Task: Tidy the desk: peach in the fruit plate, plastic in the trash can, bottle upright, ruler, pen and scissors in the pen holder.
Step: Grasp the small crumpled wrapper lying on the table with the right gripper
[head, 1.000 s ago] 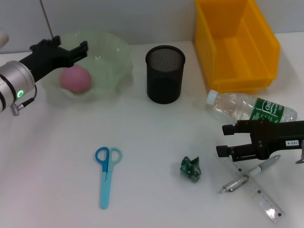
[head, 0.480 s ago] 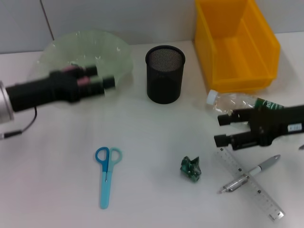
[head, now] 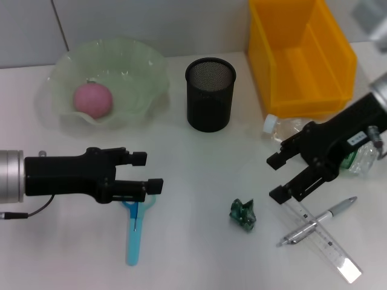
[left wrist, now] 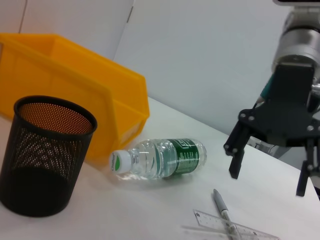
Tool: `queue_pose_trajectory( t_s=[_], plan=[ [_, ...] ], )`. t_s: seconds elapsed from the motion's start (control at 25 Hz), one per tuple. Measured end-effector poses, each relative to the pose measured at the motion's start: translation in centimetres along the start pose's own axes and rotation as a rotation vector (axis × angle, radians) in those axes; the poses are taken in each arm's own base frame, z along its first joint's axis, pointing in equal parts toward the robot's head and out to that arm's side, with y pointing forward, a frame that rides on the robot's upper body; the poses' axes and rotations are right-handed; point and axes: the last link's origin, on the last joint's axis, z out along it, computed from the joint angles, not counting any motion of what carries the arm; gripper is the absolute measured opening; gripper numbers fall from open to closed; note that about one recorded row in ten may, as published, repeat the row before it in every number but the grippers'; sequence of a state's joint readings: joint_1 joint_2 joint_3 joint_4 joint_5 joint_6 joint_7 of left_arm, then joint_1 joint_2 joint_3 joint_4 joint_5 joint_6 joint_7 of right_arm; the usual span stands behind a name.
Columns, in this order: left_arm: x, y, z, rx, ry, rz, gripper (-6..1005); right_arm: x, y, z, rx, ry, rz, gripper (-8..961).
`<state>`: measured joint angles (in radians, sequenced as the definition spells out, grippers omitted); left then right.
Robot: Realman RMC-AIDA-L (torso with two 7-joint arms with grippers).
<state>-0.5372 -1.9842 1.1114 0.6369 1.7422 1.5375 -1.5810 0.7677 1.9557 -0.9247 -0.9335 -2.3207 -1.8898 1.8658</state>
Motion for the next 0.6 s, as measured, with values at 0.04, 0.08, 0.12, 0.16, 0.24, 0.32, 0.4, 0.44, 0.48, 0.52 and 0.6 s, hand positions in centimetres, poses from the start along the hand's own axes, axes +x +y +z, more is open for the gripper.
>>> queue_pose_trajectory(
  t_s=[0.04,0.08,0.12,0.16,0.24,0.32,0.4,0.44,0.48,0.52,0.6],
  plan=[
    [-0.2,0.1,-0.1,-0.001,0.002,0.002,846,-0.9,0.0,0.7,-0.002,0.076,-0.027,774],
    [-0.2,0.1,-0.1,-0.001,0.002,0.002,846,-0.9,0.0,0.7,-0.002,0.076,-0.027,773],
    [-0.3,0.1,-0.1,-0.001,0.002,0.001,846,-1.2,0.1,1.1,-0.002,0.112,-0.041,773],
    [-0.4,0.1,-0.2,0.000,0.002,-0.001,846,-1.6,0.1,1.5,0.002,0.134,-0.054,773],
    [-0.6,0.1,-0.4,0.005,0.003,-0.007,846,-2.5,0.5,3.0,0.014,0.201,-0.100,772],
    [-0.7,0.1,-0.4,0.007,0.004,-0.009,846,-2.6,0.6,3.4,0.017,0.215,-0.110,771],
    [-0.8,0.1,-0.5,0.015,0.010,-0.013,846,-2.9,0.7,4.4,0.042,0.247,-0.139,771],
    [-0.8,0.1,-0.6,0.019,0.013,-0.017,846,-2.9,0.7,5.2,0.056,0.274,-0.164,770],
    [-0.8,0.1,-0.6,0.019,0.013,-0.017,846,-2.9,0.7,5.2,0.056,0.274,-0.164,770],
    [-0.9,0.1,-0.6,0.019,0.013,-0.019,846,-2.9,0.7,5.7,0.057,0.287,-0.172,770],
    [-1.0,0.1,-0.6,0.020,0.010,-0.019,846,-2.7,0.3,6.5,0.067,0.300,-0.178,769]
  ],
)
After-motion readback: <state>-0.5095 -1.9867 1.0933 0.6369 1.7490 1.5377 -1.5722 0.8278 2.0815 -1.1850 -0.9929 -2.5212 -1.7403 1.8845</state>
